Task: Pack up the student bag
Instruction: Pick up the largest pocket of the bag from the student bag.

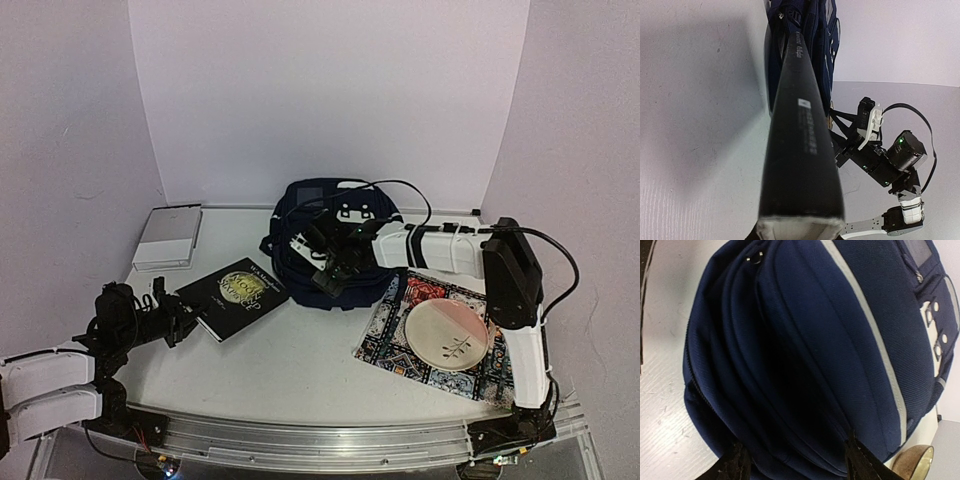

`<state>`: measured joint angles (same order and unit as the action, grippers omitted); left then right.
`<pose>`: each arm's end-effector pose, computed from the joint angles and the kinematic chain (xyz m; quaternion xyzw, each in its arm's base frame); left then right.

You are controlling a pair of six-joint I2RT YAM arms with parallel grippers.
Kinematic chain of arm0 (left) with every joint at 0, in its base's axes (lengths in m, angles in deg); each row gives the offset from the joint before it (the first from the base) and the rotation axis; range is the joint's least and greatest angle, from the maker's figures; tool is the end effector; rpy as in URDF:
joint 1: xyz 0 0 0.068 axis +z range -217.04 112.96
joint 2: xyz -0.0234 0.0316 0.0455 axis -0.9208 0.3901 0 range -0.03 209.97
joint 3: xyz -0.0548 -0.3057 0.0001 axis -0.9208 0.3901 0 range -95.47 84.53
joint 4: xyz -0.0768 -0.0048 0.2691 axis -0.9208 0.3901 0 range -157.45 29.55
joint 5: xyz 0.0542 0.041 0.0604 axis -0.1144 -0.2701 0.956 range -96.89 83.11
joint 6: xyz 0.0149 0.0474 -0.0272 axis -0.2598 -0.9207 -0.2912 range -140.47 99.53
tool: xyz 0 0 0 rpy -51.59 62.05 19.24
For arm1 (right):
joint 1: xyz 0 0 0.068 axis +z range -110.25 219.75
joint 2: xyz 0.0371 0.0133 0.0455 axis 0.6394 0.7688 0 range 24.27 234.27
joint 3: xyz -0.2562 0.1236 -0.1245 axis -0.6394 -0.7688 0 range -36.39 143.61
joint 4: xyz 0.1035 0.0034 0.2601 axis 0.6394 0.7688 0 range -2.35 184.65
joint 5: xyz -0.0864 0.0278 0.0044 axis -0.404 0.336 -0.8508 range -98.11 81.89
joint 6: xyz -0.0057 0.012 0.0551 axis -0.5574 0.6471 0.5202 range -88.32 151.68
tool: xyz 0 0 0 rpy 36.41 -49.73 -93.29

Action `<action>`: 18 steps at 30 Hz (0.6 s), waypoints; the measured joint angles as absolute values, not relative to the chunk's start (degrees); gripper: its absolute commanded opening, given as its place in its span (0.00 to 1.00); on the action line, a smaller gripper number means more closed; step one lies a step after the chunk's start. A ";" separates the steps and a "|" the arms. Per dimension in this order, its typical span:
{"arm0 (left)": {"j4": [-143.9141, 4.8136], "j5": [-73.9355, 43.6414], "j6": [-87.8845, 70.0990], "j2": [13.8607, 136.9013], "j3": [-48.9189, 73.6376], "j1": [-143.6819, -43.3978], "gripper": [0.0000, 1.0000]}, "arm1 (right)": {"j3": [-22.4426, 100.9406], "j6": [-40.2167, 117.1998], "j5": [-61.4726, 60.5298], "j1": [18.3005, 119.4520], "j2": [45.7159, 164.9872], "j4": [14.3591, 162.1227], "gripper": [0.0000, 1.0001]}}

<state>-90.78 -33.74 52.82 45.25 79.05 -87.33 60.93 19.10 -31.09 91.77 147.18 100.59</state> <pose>0.1377 -0.0699 0.1744 -0.2233 0.7593 -0.5518 0.2631 0.3416 0.4126 0.2387 -0.3986 0.7924 -0.0253 0.4610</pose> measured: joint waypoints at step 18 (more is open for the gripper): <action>-90.78 -33.74 52.82 45.34 79.05 -87.33 0.00 | 60.52 18.75 -31.43 91.65 147.18 100.42 0.57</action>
<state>-90.78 -33.74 52.82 45.34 79.05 -87.33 60.52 18.75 -31.43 91.65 147.18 100.42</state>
